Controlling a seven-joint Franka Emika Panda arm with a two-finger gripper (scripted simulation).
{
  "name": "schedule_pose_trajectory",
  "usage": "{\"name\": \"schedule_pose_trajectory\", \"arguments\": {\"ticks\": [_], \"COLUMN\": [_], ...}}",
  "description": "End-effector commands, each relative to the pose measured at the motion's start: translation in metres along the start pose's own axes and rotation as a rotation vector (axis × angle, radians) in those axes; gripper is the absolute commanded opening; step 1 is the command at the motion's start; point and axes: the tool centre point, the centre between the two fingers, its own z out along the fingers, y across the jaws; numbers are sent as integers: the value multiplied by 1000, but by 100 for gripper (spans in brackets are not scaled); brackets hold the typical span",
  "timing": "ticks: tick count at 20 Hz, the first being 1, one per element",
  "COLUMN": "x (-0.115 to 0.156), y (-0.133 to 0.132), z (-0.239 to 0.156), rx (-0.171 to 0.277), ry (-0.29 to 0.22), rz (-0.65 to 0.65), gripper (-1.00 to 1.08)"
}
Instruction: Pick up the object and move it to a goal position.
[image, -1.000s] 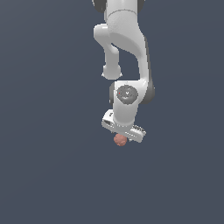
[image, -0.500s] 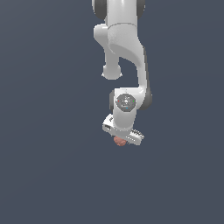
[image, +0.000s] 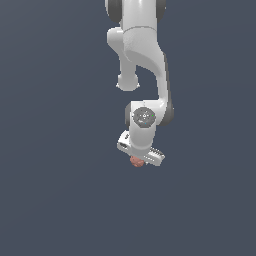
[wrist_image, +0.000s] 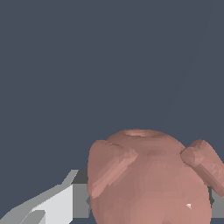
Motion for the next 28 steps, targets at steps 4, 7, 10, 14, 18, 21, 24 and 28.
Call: {"name": "schedule_pose_trajectory", "arguments": {"ticks": [4,7,10,14,18,21,24,28], "x": [2,9,19,33,41,37,29,15], "y": [-4,-15,-33,-68,-110,-139,-158,-174], "z": [-6,-24,-56,-121,-213,-289,-353,-416], "rx": [6,23,52,111,191,255,309,363], "ry": [7,28,63,132,226,300,362,422], "rz": [-7,-30,-67,-142,-244,-325,-392,-459], "gripper": [-100,-100,-100,-100,-100,-100,-100,-100]}}
